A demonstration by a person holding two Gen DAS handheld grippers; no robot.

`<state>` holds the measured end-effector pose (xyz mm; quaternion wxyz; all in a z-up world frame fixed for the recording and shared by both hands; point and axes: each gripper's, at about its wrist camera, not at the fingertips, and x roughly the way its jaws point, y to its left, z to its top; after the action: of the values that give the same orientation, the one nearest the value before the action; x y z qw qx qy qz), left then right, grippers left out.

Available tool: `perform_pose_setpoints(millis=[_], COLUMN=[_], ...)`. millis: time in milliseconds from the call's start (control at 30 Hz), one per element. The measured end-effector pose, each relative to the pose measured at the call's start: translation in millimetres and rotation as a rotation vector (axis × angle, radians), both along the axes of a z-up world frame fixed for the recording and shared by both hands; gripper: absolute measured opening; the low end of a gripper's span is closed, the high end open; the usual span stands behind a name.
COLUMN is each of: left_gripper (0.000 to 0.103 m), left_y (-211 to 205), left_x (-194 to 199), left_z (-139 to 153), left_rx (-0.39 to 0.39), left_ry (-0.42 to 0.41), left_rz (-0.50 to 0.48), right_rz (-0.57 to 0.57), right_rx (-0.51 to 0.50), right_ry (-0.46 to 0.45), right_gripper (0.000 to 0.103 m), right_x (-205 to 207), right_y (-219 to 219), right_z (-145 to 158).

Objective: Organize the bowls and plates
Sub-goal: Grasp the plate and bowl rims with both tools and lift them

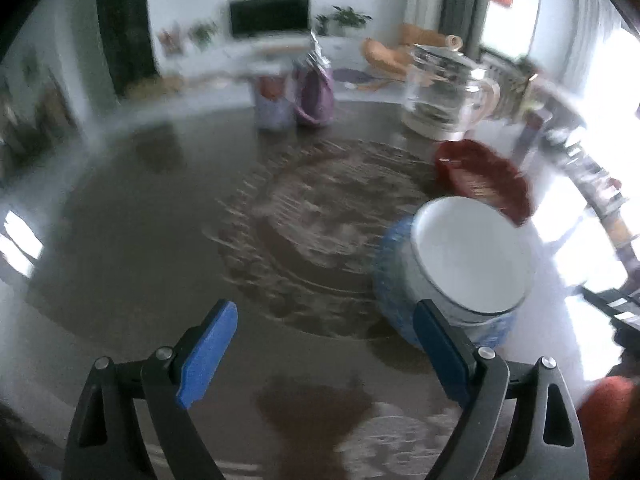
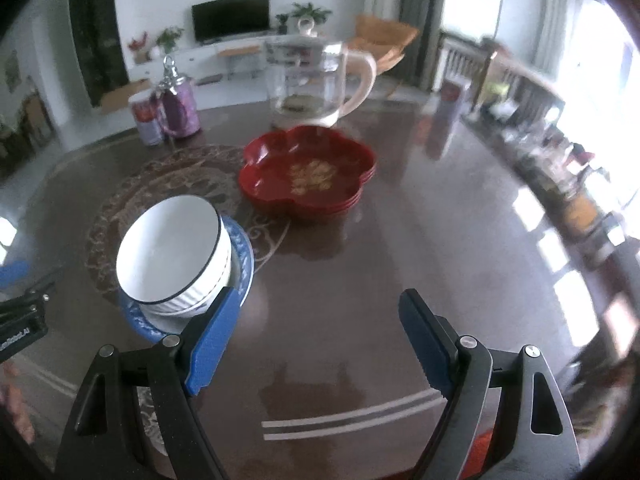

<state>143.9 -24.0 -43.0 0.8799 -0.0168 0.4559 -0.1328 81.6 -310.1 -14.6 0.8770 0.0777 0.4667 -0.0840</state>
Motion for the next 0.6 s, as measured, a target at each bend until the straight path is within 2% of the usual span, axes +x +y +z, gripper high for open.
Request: perform_pose_setpoints(millis=[67,100,133,167,233,300,333,367,433,500,600], left_gripper=[0.088,0.084,0.076,0.071,0.057,0.047,0.044,0.043,0.042,0.035,0.033], left_y=[11,13,13,11,6,1,-1,-3,-5,-6,-8], left_x=[13,17,22,26,32,36,36,39,42,47,53], left_z=[-21,-28,-38,-46,-59,-66,-70,-72,-74,-75,-81], left_rx=[-0.141,-0.178,-0.224,-0.251,-0.282,-0.304,-0.311,-0.322,-0.325,-0.334,-0.350], left_ry=[0.083,0.107,0.139,0.165,0.203,0.219,0.223,0.223,0.215,0.213,0.221], left_rz=[-0.016,-0.021,-0.035,-0.052,-0.074,-0.086,-0.091,-0.096,-0.096,-0.100,-0.101], right_rz=[-0.015,-0.009,-0.002,0.007,0.032,0.050,0.058,0.061,0.064,0.061,0.058], right_rx=[0.113,0.148,0.193,0.243,0.312,0.354,0.389,0.419,0.458,0.495,0.542], right_ry=[0.014,0.007,0.000,-0.006,-0.035,-0.053,-0.056,-0.049,-0.018,-0.004,0.012], right_gripper=[0.084,0.084,0.084,0.083,0.083,0.082,0.074,0.053,0.028,0.027,0.027], right_x=[2,3,4,6,8,14,19,24,32,40,49], right_y=[-18,-22,-25,-28,-29,-26,-25,-25,-24,-24,-23], right_z=[-17,-21,-27,-33,-38,-44,-48,-53,-62,-72,-84])
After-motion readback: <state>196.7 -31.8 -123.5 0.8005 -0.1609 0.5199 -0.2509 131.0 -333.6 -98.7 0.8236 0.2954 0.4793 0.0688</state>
